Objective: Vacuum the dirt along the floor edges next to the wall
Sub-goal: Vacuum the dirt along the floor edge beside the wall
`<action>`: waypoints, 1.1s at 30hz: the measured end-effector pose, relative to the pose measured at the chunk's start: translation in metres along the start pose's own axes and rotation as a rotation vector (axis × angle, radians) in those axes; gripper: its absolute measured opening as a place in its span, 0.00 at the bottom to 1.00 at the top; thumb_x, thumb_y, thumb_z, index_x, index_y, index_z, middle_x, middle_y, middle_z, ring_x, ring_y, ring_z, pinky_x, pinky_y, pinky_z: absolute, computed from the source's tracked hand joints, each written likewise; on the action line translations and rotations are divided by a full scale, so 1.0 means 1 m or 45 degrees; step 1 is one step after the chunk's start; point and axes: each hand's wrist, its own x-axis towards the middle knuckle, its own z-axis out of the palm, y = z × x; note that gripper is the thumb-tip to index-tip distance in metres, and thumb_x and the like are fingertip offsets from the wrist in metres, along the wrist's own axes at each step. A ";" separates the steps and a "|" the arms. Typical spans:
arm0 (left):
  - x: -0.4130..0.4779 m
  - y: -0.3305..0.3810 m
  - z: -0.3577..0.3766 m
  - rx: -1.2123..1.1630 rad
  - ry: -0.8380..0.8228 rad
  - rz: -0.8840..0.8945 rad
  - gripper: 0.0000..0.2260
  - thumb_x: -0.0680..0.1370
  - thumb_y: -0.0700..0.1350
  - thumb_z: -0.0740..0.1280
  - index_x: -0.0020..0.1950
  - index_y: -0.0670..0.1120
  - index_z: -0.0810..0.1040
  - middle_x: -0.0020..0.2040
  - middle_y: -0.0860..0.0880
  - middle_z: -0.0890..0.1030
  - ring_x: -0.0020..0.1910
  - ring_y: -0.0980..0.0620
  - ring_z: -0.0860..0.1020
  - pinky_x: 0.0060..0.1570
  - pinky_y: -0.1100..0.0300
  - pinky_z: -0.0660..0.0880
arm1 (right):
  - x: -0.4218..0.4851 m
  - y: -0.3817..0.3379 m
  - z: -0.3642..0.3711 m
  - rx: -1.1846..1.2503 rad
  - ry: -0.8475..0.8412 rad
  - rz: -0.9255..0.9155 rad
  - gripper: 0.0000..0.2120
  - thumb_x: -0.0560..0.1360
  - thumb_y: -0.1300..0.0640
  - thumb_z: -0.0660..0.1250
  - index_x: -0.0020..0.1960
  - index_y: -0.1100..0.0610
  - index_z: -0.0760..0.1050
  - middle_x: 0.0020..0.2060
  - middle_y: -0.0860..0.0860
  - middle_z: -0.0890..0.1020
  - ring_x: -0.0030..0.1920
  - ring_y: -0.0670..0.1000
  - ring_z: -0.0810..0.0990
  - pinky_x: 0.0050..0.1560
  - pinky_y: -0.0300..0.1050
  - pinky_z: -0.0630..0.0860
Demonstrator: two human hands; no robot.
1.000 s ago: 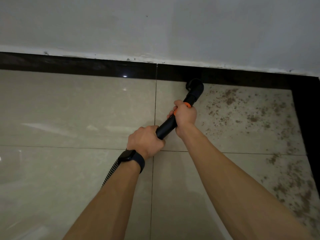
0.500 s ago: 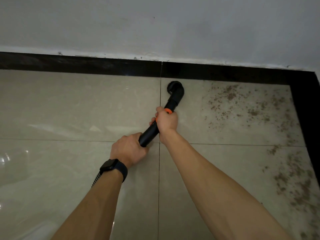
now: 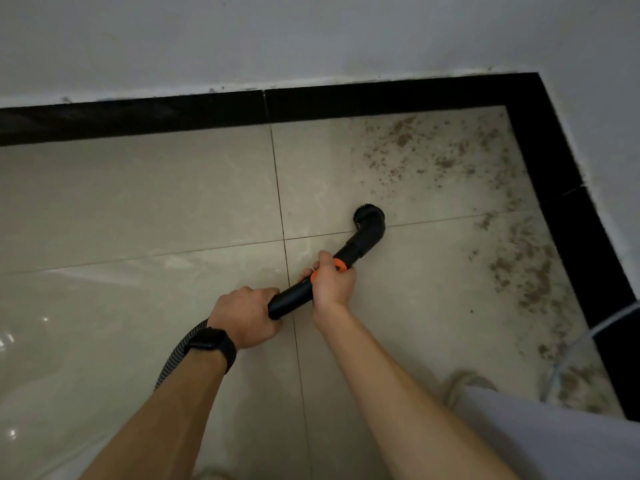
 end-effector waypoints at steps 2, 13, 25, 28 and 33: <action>-0.002 0.006 0.003 -0.026 -0.013 -0.005 0.07 0.73 0.55 0.66 0.49 0.59 0.72 0.41 0.55 0.80 0.41 0.51 0.79 0.44 0.57 0.78 | 0.000 -0.002 -0.005 -0.017 0.002 -0.003 0.08 0.79 0.64 0.67 0.54 0.58 0.69 0.33 0.53 0.76 0.23 0.49 0.74 0.31 0.46 0.78; 0.021 0.041 -0.005 -0.222 0.067 -0.089 0.09 0.74 0.50 0.66 0.54 0.54 0.73 0.44 0.51 0.80 0.41 0.49 0.79 0.43 0.56 0.78 | 0.030 -0.042 0.003 -0.134 -0.102 -0.030 0.09 0.78 0.63 0.69 0.53 0.58 0.69 0.34 0.54 0.75 0.24 0.50 0.75 0.32 0.47 0.79; 0.019 0.024 0.001 -0.209 0.365 -0.117 0.17 0.79 0.52 0.66 0.65 0.51 0.67 0.53 0.50 0.77 0.46 0.50 0.75 0.43 0.55 0.76 | 0.056 -0.073 0.047 -0.221 -0.190 -0.016 0.10 0.77 0.62 0.69 0.55 0.59 0.71 0.34 0.54 0.76 0.24 0.49 0.74 0.30 0.45 0.78; 0.021 0.026 0.003 -0.237 0.409 -0.075 0.22 0.79 0.53 0.65 0.70 0.51 0.65 0.59 0.50 0.75 0.52 0.50 0.76 0.46 0.54 0.77 | 0.063 -0.091 0.054 -0.257 -0.203 -0.022 0.08 0.78 0.63 0.69 0.55 0.60 0.73 0.34 0.53 0.76 0.25 0.49 0.74 0.29 0.44 0.77; 0.032 0.037 0.003 -0.231 0.415 -0.065 0.27 0.81 0.54 0.63 0.77 0.52 0.58 0.61 0.48 0.73 0.54 0.49 0.75 0.47 0.56 0.77 | 0.069 -0.105 0.058 -0.281 -0.240 -0.033 0.16 0.78 0.60 0.72 0.62 0.61 0.71 0.34 0.53 0.76 0.27 0.49 0.76 0.30 0.44 0.78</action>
